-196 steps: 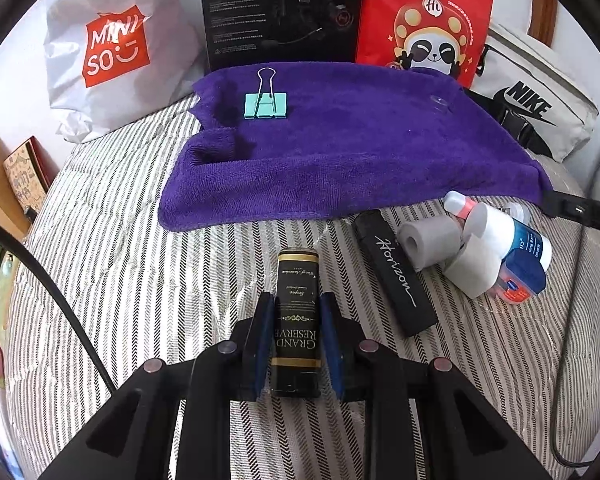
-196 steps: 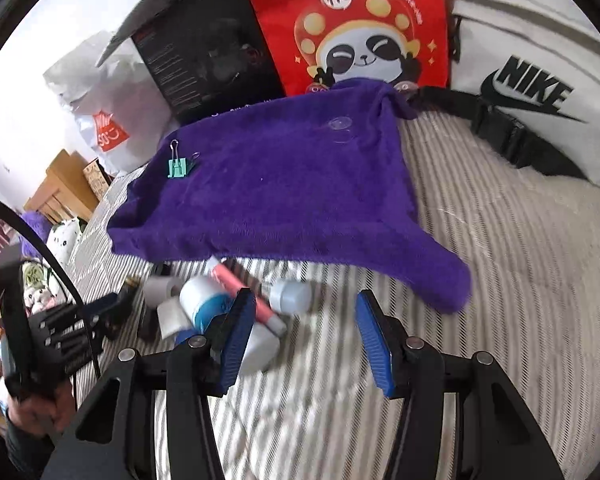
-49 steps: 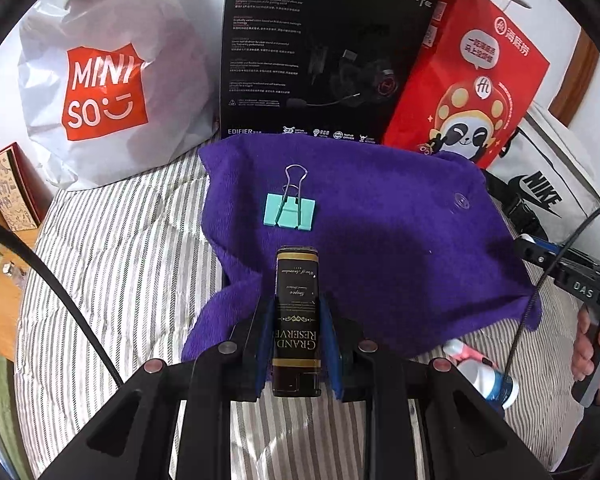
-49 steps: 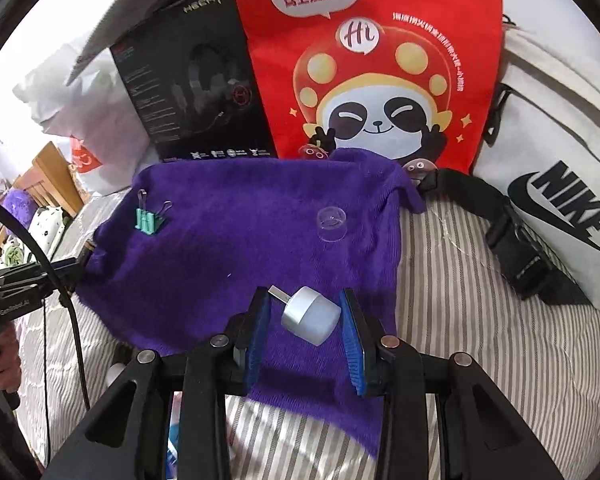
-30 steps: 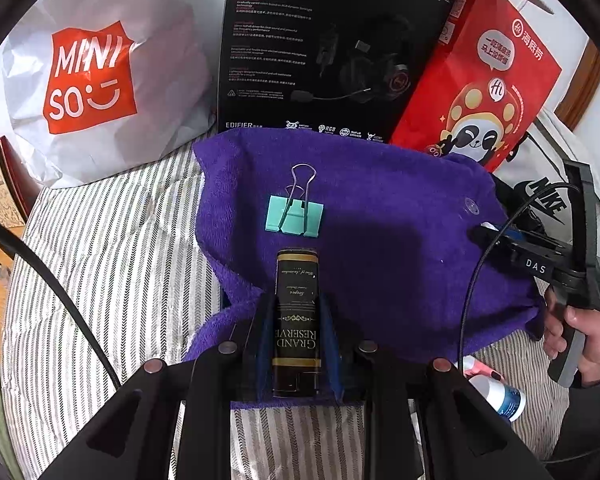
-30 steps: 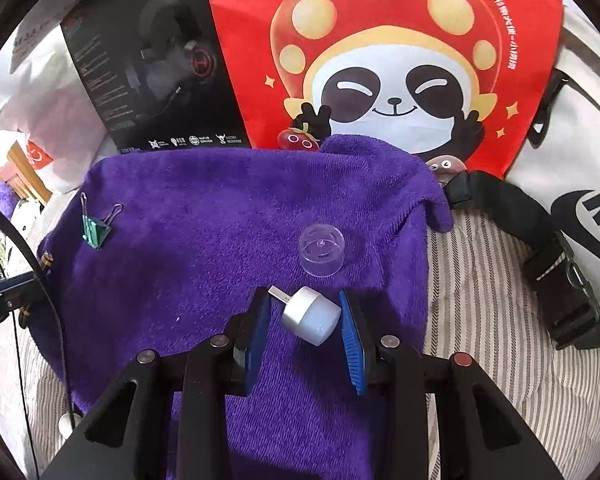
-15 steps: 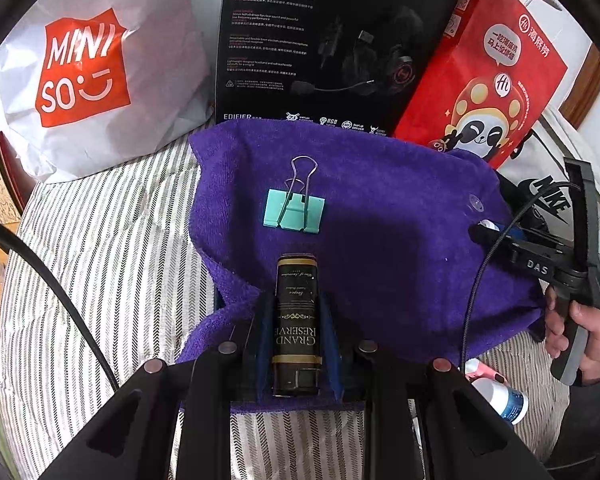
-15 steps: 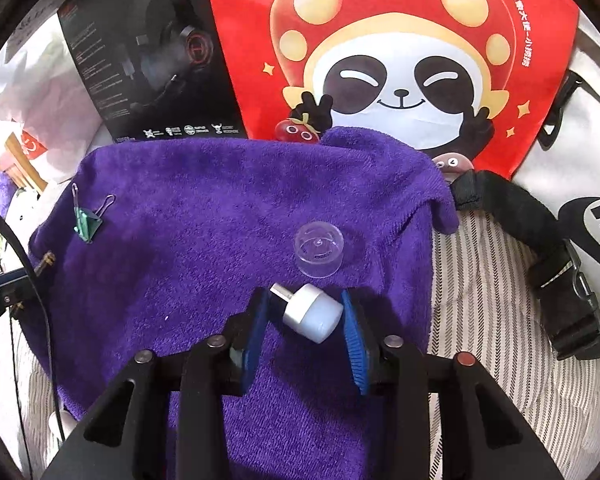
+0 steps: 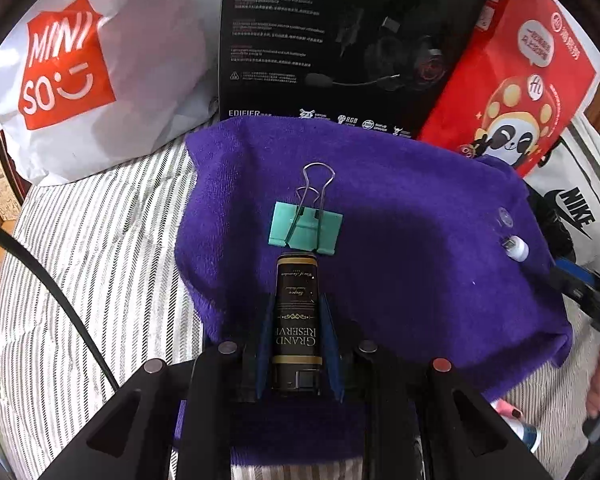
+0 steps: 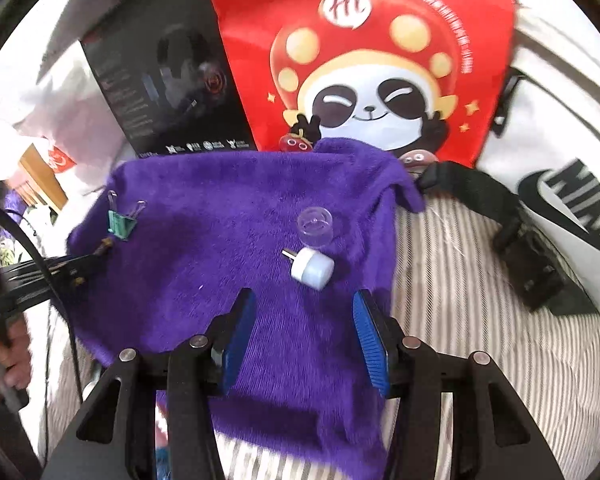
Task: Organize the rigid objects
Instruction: 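Lower the small white-capped bottle onto the towel and open the right tool, then lower the Grand Reserve bottle beside the teal clip and open the left tool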
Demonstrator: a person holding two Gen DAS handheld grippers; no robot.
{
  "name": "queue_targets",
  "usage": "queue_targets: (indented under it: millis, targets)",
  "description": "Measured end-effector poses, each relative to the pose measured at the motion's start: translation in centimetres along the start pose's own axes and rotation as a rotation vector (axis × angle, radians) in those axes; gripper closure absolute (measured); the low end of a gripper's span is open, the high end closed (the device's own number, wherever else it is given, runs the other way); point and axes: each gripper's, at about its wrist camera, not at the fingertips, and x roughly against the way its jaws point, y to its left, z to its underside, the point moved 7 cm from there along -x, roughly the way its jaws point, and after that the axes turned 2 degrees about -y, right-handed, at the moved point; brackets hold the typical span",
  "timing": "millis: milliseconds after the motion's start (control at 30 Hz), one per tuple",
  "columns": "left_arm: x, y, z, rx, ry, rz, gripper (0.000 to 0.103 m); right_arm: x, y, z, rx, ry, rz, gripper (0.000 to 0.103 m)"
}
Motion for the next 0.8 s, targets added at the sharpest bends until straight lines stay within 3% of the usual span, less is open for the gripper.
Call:
queue_targets:
  millis: [367,500,633,800]
  targets:
    - [-0.5,-0.7,0.2,-0.083,0.007,-0.081,0.079,7.2,-0.7,4.5,0.037,-0.031,0.021,0.053]
    - [-0.4,-1.4,0.5,-0.081,0.045,-0.07,0.067,8.6,-0.6,5.9,0.016,-0.039,0.008,0.053]
    - [0.7,-1.7,1.5,-0.06,0.062,-0.068,0.067,9.4,-0.7,7.2,-0.013,-0.035,-0.007,0.053]
    - [4.6,-2.7,3.3,-0.053,0.023,-0.009,0.067,10.2,-0.5,8.1,-0.036,-0.037,-0.022,0.053]
